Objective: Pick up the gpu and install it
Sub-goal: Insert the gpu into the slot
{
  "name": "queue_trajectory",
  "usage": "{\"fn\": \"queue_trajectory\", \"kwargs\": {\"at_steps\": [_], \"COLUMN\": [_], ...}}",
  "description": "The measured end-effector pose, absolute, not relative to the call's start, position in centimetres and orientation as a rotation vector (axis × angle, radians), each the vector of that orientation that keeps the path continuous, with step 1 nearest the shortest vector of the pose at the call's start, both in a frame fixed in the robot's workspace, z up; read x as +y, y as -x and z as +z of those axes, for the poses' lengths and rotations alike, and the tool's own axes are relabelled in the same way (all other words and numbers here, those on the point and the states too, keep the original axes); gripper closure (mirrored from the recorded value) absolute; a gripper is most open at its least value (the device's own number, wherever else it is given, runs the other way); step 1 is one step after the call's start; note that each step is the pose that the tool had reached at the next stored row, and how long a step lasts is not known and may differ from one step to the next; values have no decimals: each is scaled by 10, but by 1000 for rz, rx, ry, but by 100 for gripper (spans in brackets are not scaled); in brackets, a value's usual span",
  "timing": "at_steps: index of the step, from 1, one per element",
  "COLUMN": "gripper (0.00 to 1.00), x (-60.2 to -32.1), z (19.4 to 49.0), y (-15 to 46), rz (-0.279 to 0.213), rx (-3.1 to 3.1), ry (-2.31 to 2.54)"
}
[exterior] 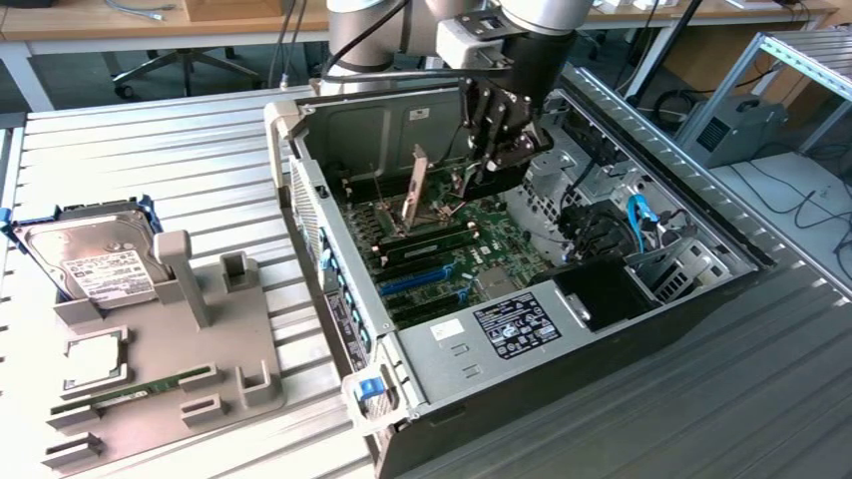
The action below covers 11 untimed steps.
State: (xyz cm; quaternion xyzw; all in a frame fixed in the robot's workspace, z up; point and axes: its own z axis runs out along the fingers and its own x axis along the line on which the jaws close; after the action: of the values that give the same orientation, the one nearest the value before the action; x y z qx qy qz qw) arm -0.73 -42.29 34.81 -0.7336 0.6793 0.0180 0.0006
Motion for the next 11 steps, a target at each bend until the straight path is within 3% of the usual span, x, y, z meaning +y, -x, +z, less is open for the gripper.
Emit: {"fn": "queue_trajectory", "kwargs": {"at_steps": [11], "gripper": [74], "x": [-423], "z": [348], "y": [7], "rz": [57], "rx": [2018], "ry": [2408]}}
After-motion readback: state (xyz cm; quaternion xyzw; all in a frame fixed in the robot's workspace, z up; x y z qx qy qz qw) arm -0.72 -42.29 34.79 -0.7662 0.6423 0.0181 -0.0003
